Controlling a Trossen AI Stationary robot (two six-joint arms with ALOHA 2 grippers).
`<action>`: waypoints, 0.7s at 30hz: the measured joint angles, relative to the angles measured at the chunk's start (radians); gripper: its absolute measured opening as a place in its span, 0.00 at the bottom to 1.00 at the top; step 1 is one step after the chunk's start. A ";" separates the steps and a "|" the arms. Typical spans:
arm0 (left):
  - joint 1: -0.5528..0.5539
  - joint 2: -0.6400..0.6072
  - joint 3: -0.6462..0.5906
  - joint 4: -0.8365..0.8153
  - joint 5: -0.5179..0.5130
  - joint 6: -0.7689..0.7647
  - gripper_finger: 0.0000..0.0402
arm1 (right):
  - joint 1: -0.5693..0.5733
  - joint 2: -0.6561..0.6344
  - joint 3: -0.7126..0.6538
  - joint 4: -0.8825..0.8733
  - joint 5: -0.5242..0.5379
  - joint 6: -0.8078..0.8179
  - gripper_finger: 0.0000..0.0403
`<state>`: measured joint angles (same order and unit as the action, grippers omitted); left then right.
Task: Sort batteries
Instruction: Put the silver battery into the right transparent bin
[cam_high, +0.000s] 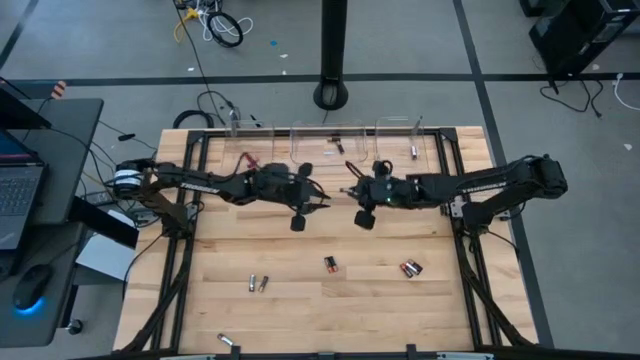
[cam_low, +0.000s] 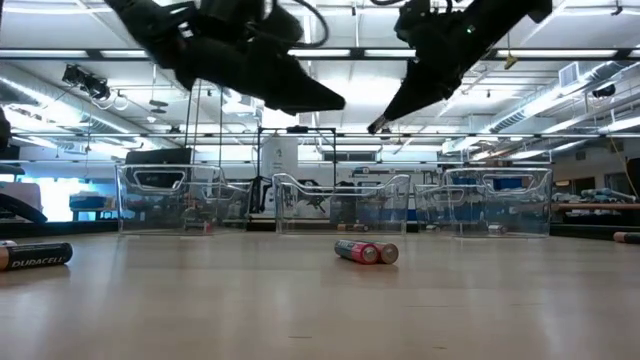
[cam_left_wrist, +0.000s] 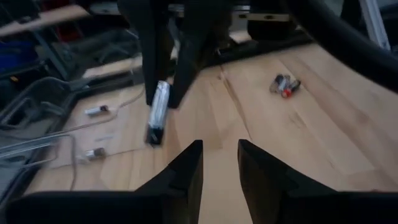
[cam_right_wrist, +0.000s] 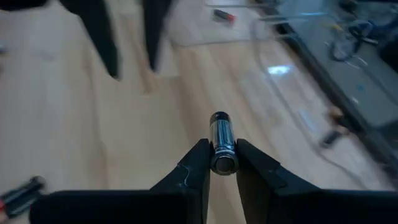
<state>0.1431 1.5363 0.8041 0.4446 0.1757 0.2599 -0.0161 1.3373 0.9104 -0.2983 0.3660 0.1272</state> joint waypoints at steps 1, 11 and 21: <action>0.000 -0.019 -0.034 0.039 -0.002 -0.006 0.26 | -0.017 -0.003 0.019 -0.052 0.014 0.000 0.17; -0.001 -0.235 -0.331 0.254 -0.093 -0.079 0.26 | -0.362 -0.013 0.160 -0.427 0.074 0.008 0.17; -0.001 -0.336 -0.447 0.330 -0.140 -0.126 0.26 | -0.739 0.099 0.131 -0.398 -0.165 -0.076 0.17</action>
<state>0.1421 1.2003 0.3567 0.7751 0.0358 0.1344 -0.7550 1.4359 1.0416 -0.6961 0.2010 0.0509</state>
